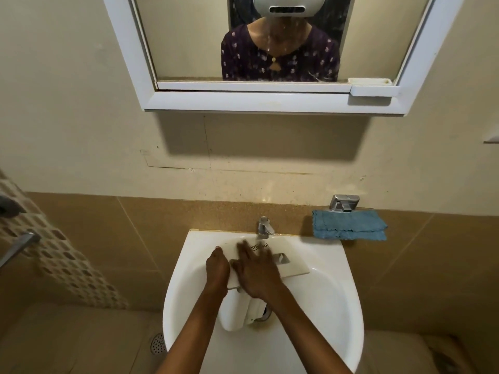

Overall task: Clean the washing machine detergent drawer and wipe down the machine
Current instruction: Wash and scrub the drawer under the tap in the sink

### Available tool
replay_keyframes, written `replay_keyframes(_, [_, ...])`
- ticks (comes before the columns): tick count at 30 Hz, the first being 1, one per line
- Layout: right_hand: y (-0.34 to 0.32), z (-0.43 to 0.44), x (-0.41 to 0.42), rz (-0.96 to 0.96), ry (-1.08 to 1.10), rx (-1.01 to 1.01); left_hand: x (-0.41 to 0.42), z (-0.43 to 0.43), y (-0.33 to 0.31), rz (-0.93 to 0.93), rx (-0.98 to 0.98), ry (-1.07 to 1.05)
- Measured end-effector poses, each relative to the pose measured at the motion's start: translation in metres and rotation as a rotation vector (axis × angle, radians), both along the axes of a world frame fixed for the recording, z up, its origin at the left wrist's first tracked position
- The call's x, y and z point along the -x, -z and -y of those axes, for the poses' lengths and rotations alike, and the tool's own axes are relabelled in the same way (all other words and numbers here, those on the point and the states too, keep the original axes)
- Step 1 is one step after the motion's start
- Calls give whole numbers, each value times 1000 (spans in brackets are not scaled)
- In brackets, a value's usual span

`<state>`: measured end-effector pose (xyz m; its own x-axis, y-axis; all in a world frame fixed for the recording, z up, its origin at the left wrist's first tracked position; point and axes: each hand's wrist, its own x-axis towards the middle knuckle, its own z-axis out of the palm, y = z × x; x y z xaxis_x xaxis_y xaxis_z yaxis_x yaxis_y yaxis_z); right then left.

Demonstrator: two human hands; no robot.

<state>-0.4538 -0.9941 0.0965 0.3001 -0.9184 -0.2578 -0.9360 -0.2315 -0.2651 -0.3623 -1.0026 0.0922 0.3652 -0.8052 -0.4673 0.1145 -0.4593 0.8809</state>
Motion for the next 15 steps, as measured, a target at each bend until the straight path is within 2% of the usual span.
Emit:
replay_keyframes(2, [0,-2,-9,38,-151,33,-4,1,1,23,-16,13])
replay_keyframes(4, [1,3,-5,80,-189,44,-7,2,3,25,-14,11])
replay_keyframes(8, [8,17,14,59,16,-94,0,-3,3,23,-21,41])
replay_keyframes(11, [9,17,10,38,94,-89,2,-5,1,28,-21,37])
replay_keyframes(15, [2,6,-10,30,-101,-29,-6,-3,2,42,-12,24])
